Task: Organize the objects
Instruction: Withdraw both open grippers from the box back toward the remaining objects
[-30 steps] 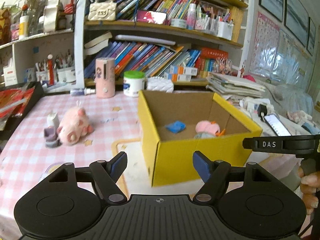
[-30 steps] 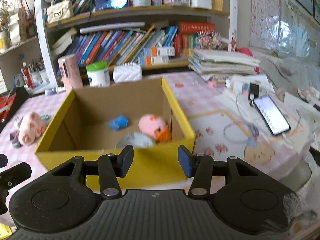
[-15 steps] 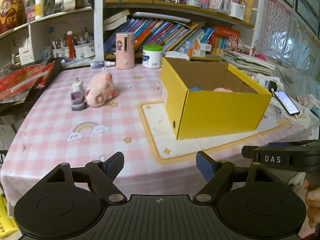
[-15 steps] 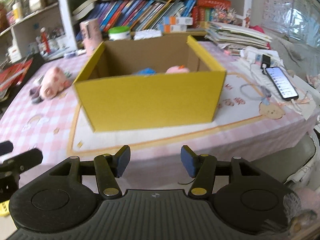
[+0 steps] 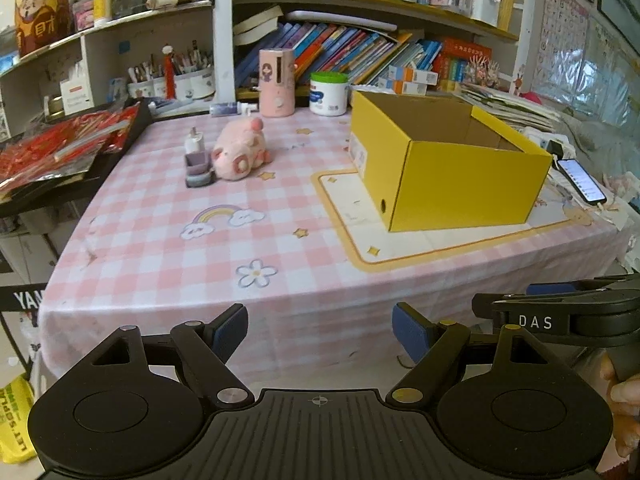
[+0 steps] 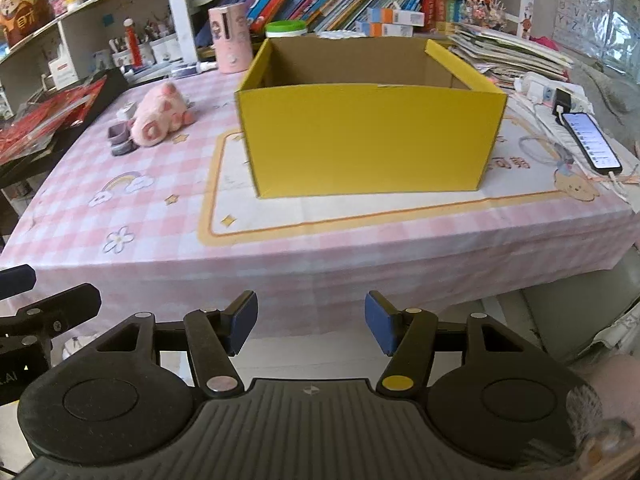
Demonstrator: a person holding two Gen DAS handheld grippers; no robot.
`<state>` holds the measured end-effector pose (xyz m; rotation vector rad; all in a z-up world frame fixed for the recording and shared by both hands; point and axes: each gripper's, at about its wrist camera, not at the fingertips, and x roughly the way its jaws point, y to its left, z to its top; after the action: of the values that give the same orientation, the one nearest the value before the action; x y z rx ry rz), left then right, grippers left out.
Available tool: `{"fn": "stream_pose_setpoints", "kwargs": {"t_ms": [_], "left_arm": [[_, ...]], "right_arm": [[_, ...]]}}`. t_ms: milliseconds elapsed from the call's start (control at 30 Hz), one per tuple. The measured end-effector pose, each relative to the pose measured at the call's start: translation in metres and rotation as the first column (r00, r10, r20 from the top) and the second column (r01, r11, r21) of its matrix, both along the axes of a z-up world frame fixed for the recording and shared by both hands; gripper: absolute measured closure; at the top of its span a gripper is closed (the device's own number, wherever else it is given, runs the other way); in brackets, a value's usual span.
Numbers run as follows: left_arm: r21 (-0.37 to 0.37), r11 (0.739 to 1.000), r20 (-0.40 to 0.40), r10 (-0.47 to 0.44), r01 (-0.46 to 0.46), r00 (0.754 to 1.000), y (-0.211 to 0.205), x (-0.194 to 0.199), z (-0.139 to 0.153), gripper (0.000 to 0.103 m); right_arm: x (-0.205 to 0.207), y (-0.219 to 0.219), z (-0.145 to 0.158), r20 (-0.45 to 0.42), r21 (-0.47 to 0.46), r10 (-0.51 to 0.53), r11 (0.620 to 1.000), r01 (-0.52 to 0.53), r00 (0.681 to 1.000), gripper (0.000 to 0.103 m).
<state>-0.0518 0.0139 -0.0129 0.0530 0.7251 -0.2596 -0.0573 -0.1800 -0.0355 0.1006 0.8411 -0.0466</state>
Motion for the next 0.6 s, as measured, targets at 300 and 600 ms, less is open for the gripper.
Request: {"fn": "stream_pose_setpoints", "kwargs": {"t_ms": [300, 600], "left_arm": [[0.012, 0.999, -0.005, 0.043, -0.043, 0.999, 0.027, -0.008, 0.001, 0.019], [0.009, 0.998, 0.022, 0.069, -0.069, 0.997, 0.051, -0.011, 0.006, 0.019]], "right_arm": [[-0.005, 0.032, -0.001, -0.004, 0.013, 0.066, 0.998, -0.066, 0.998, 0.044], [-0.003, 0.059, 0.006, 0.021, 0.007, 0.108, 0.994, -0.108, 0.994, 0.043]]}}
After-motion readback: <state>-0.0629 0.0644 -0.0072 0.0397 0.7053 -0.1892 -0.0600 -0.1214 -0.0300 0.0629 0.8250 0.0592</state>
